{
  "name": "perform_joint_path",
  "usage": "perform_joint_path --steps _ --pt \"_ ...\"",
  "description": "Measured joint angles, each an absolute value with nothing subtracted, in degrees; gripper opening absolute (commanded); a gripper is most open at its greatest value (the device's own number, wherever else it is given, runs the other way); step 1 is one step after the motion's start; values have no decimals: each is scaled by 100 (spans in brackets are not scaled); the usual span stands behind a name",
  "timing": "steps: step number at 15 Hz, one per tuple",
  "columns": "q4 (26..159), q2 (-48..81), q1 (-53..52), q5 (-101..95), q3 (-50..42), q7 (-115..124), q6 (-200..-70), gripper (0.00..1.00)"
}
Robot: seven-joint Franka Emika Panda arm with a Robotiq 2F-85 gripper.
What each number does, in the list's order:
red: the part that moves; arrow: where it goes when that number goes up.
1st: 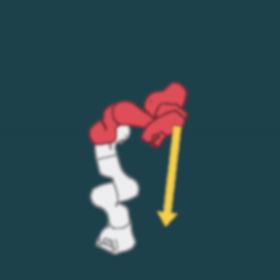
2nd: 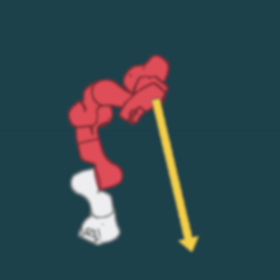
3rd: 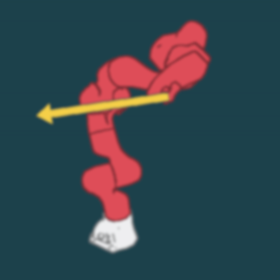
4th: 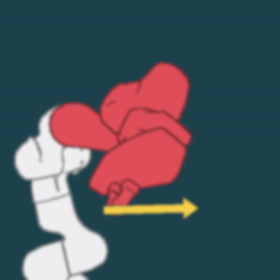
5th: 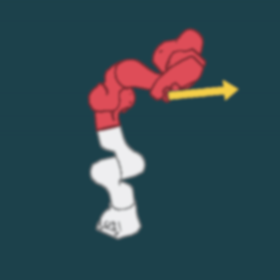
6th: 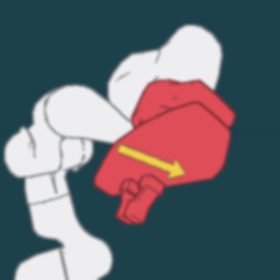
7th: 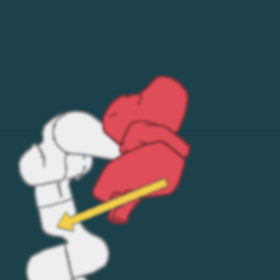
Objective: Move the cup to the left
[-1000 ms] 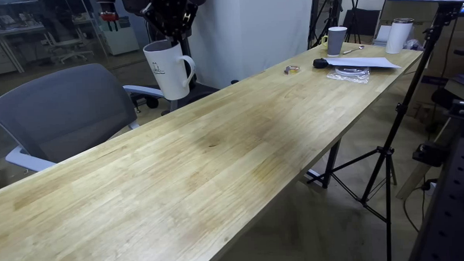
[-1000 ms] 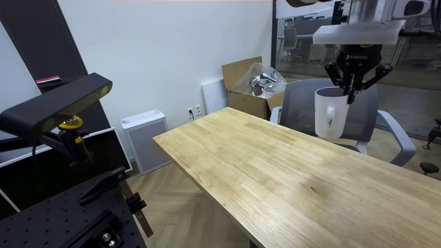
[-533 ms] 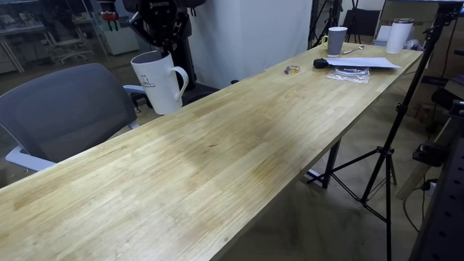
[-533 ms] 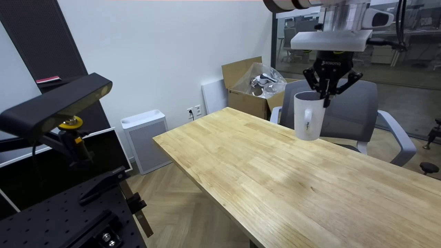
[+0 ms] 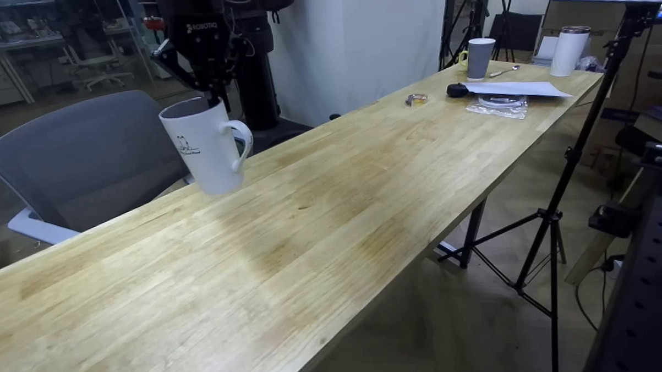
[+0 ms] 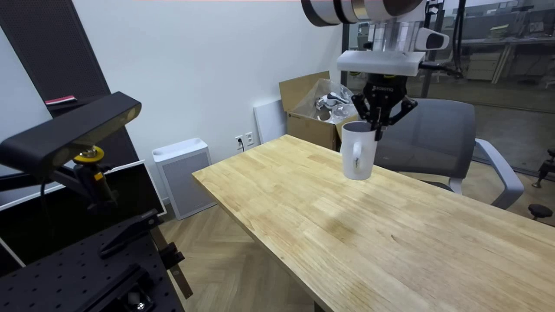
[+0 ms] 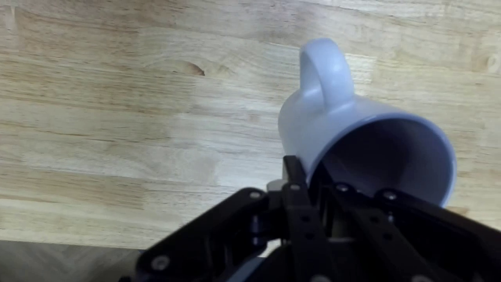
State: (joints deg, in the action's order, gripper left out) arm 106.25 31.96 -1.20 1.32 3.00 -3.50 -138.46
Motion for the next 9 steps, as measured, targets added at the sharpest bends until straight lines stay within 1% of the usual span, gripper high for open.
perform_joint_path --steps 9 --pt "10948 3174 -369 125 549 -455 -13957 2"
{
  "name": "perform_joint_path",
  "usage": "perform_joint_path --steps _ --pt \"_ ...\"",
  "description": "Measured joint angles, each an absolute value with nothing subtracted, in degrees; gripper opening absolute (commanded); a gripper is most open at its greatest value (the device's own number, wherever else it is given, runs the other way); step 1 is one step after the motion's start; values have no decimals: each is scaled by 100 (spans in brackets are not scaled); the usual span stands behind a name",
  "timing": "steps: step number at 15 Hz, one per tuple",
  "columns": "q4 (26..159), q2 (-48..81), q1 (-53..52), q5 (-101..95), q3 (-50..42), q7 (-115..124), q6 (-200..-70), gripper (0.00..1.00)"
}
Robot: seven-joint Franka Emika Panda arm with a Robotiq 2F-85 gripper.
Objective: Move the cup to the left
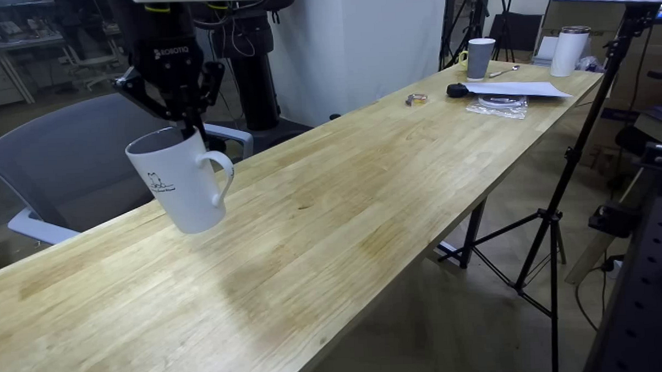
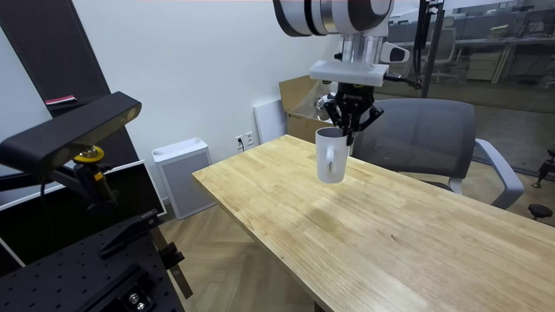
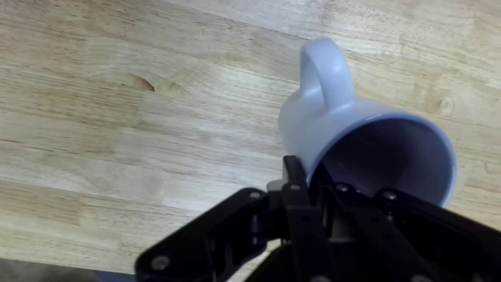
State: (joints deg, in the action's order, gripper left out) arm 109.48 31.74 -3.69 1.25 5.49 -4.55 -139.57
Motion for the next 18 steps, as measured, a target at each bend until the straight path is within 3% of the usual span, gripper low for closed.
perform_joint_path --steps 18 --pt "10923 3640 -693 -15 730 -799 -14917 2"
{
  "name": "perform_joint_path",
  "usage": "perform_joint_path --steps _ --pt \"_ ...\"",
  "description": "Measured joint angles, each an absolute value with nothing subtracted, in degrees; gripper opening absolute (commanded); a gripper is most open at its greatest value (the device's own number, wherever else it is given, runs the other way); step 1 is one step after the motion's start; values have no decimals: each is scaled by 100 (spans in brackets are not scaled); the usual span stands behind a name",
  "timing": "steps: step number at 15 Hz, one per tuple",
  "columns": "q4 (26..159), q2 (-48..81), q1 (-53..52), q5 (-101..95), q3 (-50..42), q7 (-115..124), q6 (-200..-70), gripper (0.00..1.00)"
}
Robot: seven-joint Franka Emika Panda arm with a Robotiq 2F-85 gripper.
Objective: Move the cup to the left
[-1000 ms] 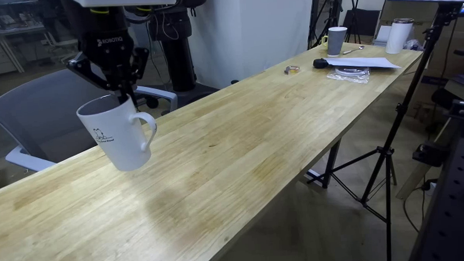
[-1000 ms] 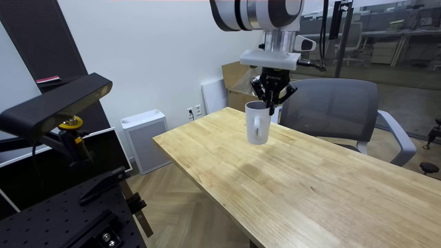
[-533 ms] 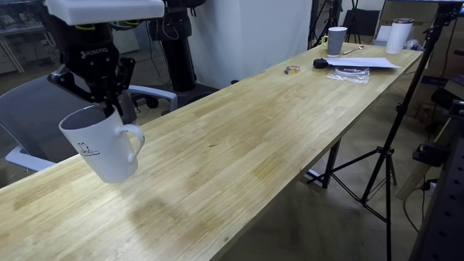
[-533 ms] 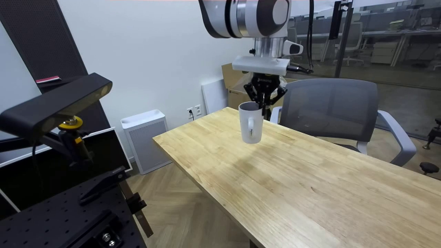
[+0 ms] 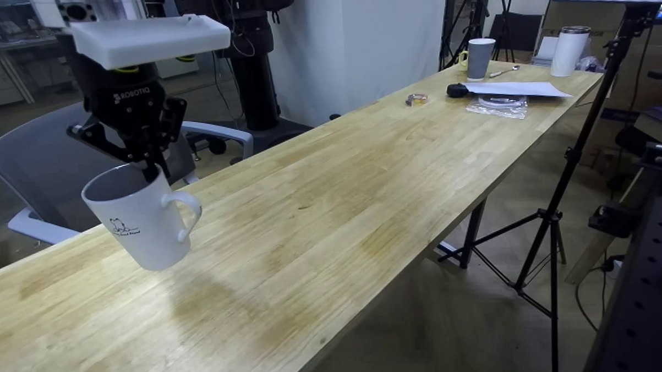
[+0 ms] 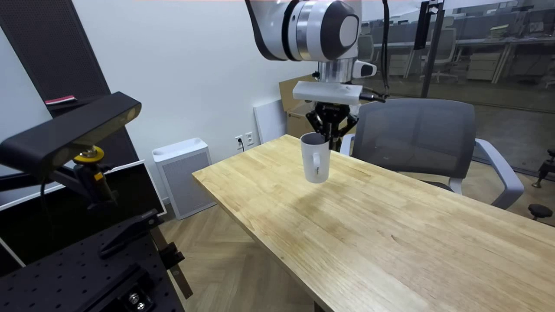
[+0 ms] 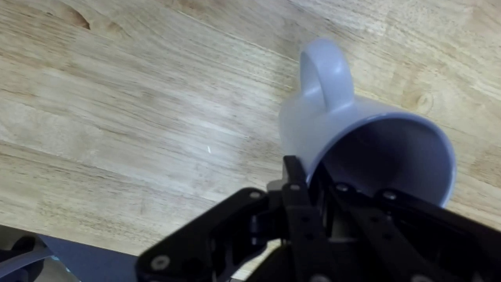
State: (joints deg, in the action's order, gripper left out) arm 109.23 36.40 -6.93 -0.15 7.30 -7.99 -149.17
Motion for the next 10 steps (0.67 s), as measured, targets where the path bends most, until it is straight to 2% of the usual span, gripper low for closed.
perform_joint_path --steps 10 --pt "10362 4445 -690 -300 575 -876 -14967 2"
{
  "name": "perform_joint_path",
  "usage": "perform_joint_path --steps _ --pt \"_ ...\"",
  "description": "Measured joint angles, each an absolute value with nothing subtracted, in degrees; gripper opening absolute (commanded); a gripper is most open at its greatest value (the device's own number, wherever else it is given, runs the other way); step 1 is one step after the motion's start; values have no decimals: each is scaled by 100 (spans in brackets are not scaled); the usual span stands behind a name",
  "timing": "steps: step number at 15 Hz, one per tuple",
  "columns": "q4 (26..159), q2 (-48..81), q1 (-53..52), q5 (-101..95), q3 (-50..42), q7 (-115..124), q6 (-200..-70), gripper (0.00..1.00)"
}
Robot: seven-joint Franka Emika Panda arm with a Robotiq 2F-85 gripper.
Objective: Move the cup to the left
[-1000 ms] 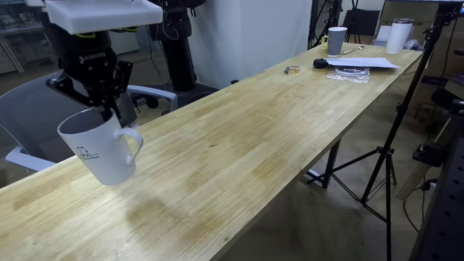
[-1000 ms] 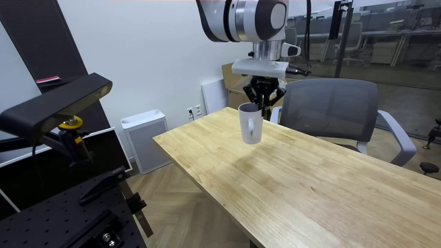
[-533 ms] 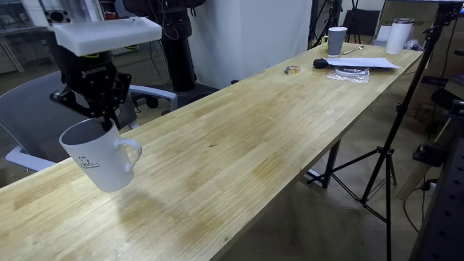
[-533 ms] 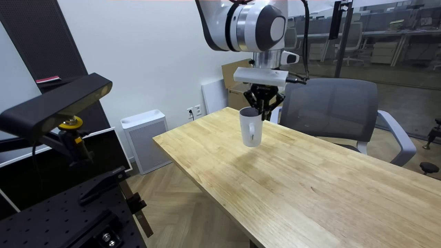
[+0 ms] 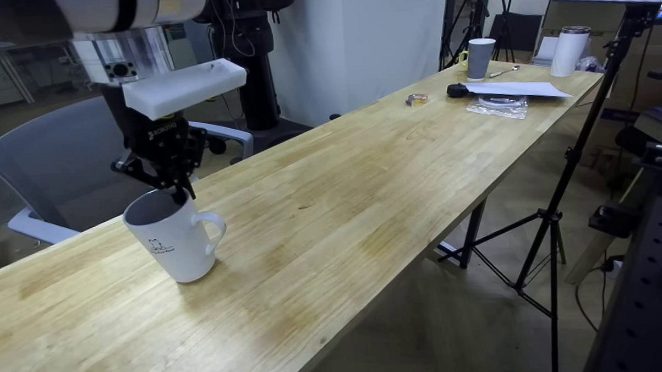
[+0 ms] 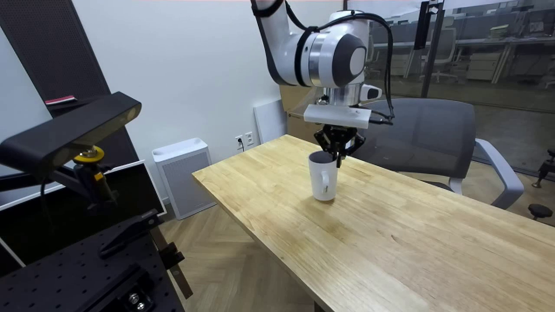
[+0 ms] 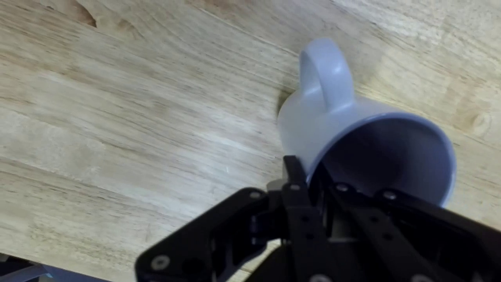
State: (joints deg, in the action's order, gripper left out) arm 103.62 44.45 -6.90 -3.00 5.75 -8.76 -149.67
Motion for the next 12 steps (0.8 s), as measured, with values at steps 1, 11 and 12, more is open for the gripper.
perform_joint_path --steps 1,11,12 --pt "10318 4513 -690 -356 542 -876 -14967 2" --pt "10121 4659 -706 -490 403 -876 -14950 61" --pt "10104 4659 -709 -509 377 -869 -14940 67"
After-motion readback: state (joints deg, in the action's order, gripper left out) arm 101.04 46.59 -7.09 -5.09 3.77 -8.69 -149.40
